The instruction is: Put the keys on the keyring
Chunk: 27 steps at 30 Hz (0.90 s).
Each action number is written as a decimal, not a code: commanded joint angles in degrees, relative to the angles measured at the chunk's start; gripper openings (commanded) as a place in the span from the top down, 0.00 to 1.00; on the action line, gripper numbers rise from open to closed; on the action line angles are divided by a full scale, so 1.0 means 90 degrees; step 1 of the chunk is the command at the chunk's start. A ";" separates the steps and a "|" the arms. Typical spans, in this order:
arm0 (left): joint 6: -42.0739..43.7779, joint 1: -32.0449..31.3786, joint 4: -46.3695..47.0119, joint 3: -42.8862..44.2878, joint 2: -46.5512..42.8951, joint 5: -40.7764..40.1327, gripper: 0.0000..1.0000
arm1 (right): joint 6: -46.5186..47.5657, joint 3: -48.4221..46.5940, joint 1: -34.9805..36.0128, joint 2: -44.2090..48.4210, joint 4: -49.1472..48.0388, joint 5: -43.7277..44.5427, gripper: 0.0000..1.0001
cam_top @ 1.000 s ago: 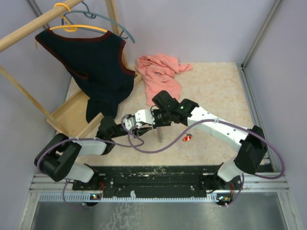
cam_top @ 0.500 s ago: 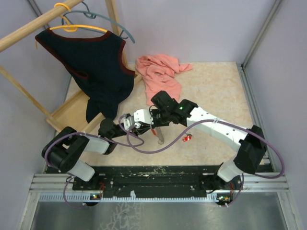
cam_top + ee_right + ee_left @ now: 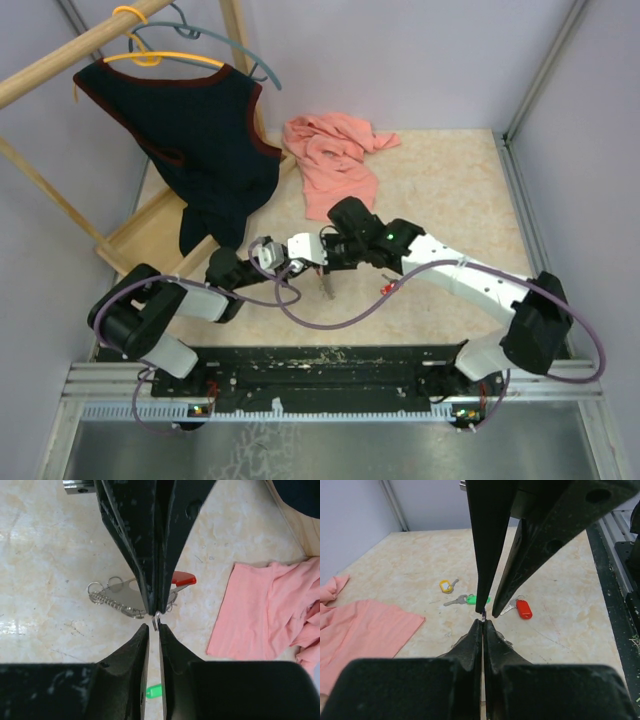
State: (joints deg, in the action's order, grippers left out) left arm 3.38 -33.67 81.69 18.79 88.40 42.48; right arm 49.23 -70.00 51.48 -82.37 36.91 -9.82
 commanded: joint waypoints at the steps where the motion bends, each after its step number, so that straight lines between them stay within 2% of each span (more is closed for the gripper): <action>1: -0.0111 -0.0028 0.0619 -0.0163 0.0065 0.0023 1.00 | -0.0109 0.0645 -0.0593 0.0923 -0.0981 -0.1277 0.84; 6: -0.0278 -0.0019 0.1114 -0.0239 0.0164 0.0158 1.00 | -0.0205 0.1861 -0.1402 0.1693 -0.2610 -0.2803 0.74; 10: -0.0298 -0.0019 0.1188 -0.0251 0.0154 0.0213 1.00 | -0.0302 0.2316 -0.1807 0.1778 -0.3293 -0.3758 0.74; 27: -0.0294 -0.0024 0.1304 -0.0300 0.0041 0.0342 1.00 | -0.0246 0.2060 -0.1824 0.0772 -0.3526 -0.4561 0.77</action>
State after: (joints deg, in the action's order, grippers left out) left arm 1.39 -33.71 87.05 16.60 89.47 44.23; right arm 47.33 -48.75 35.44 -74.98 8.14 -46.87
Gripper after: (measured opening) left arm 0.006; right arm 0.241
